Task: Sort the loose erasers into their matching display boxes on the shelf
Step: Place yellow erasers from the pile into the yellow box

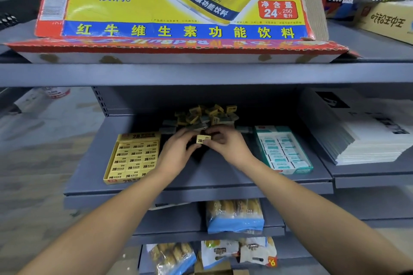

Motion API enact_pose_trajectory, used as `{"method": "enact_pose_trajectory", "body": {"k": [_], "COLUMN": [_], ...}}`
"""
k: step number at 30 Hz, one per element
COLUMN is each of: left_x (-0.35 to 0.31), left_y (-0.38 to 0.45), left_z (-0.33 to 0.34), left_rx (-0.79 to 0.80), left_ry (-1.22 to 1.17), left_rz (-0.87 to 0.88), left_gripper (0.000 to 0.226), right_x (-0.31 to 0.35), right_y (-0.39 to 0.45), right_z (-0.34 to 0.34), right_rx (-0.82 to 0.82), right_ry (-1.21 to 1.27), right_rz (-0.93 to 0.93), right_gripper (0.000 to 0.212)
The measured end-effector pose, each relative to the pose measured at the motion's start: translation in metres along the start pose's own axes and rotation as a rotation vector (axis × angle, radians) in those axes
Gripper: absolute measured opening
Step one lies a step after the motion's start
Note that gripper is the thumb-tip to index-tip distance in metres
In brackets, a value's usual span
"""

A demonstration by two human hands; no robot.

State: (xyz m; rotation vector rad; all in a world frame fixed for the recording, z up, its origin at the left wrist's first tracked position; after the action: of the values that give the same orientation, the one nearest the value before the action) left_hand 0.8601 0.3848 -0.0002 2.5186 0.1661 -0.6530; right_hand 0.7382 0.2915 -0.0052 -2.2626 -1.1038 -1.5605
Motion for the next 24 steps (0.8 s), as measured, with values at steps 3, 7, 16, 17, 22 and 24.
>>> {"method": "enact_pose_trajectory", "body": {"k": [3, 7, 16, 17, 22, 24], "left_x": [0.006, 0.017, 0.085, 0.092, 0.118, 0.124], "left_y": [-0.005, -0.016, -0.062, -0.068, -0.099, -0.108], "left_z": [-0.014, -0.038, -0.102, -0.111, -0.141, -0.144], "left_rx": [-0.049, -0.095, -0.145, -0.158, -0.208, -0.212], "left_ry": [0.017, 0.045, 0.198, 0.219, 0.263, 0.257], "left_rz": [-0.018, -0.069, -0.304, -0.335, -0.448, -0.483], "left_gripper": [0.028, 0.028, 0.028, 0.027, 0.025, 0.027], "right_x": [0.031, 0.047, 0.075, 0.077, 0.091, 0.095], "right_y": [-0.004, -0.001, 0.016, 0.017, 0.011, 0.008], "right_z": [0.018, 0.042, 0.117, 0.125, 0.171, 0.185], "right_rx": [0.044, 0.014, 0.107, 0.125, 0.268, 0.317], "right_ry": [-0.347, -0.416, -0.228, -0.215, -0.18, -0.178], "right_rz": [-0.396, -0.513, -0.516, -0.51, -0.541, -0.55], "right_gripper": [0.026, 0.021, 0.016, 0.017, 0.014, 0.013]}}
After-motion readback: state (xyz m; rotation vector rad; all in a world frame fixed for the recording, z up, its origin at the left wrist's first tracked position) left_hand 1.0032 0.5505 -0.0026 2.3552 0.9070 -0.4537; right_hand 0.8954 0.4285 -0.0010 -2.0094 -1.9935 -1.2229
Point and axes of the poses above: each hand's wrist, its own y-axis towards the middle knuckle, its own z-axis out of the palm, x = y × z, the point moved 8 cm from there along y, towards the middle knuckle, and after that the axes turned 3 degrees about y, right-handed, at the moved point
